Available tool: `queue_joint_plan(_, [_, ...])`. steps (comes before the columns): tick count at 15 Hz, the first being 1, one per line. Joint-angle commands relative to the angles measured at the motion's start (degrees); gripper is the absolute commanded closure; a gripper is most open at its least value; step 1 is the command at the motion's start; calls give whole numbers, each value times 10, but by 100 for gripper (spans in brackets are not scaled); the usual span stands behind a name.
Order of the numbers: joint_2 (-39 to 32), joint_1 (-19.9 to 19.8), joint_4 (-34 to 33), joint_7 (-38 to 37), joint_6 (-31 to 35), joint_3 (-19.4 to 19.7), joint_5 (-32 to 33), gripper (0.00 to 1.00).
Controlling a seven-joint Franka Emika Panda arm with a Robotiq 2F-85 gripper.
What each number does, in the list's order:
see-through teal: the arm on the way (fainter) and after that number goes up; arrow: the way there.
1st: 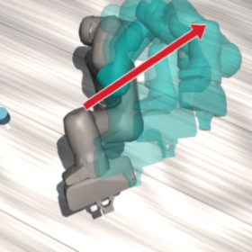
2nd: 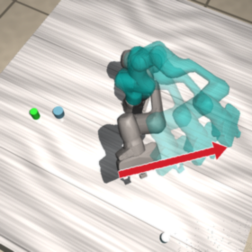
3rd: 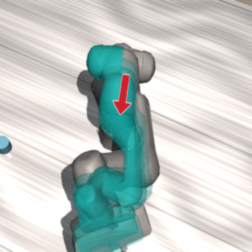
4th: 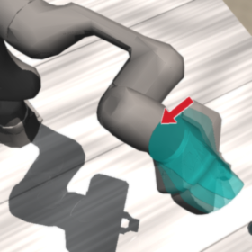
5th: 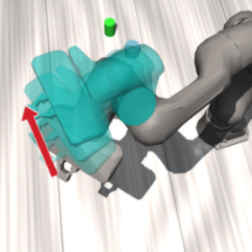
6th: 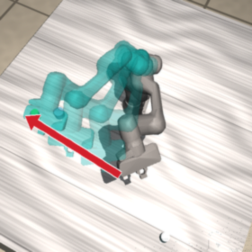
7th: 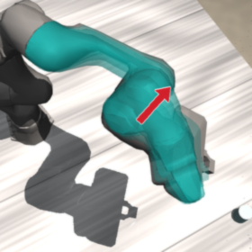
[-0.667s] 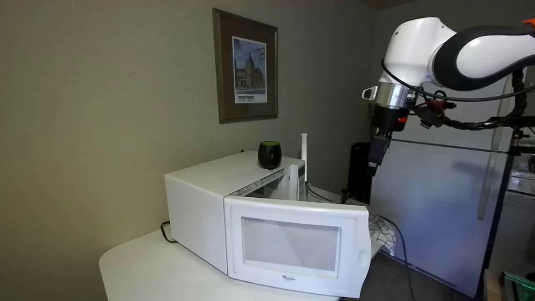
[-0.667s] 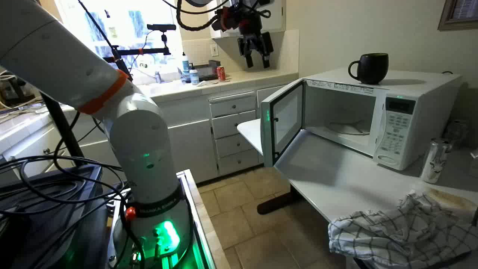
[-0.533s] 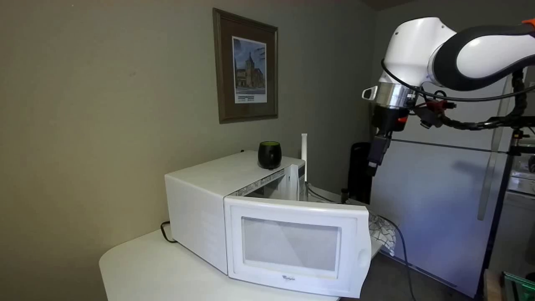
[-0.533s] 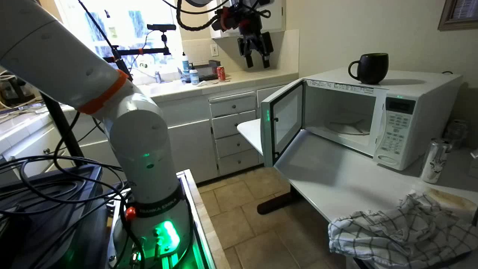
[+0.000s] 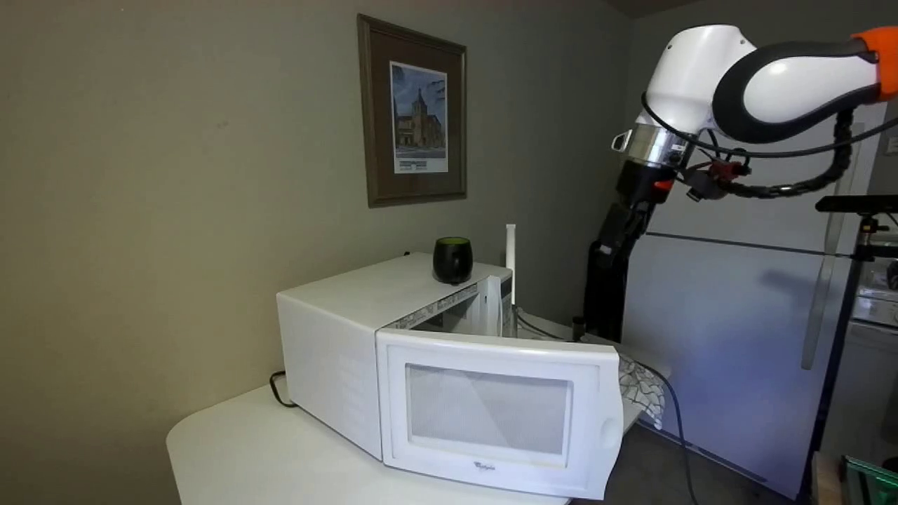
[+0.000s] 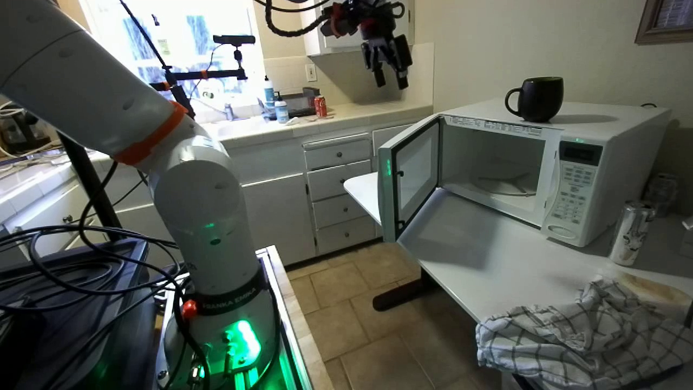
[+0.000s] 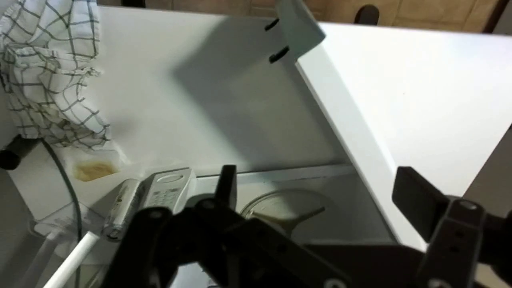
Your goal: Put the spice bottle in the microwave
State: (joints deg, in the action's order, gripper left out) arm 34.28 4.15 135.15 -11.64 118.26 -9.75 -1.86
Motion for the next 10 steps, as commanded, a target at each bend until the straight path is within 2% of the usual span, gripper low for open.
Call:
queue_joint_plan(1, [-10, -48, -41, -12, 20, 54, 3, 0])
queue_joint_plan(5, [-69, -124, -83, -12, 73, 130, 16, 0])
queue_joint_plan(9, [-174, -194, -110, -43, 130, 171, 50, 0])
queue_joint_plan(10, [-110, -172, -79, -11, 112, 169, 32, 0])
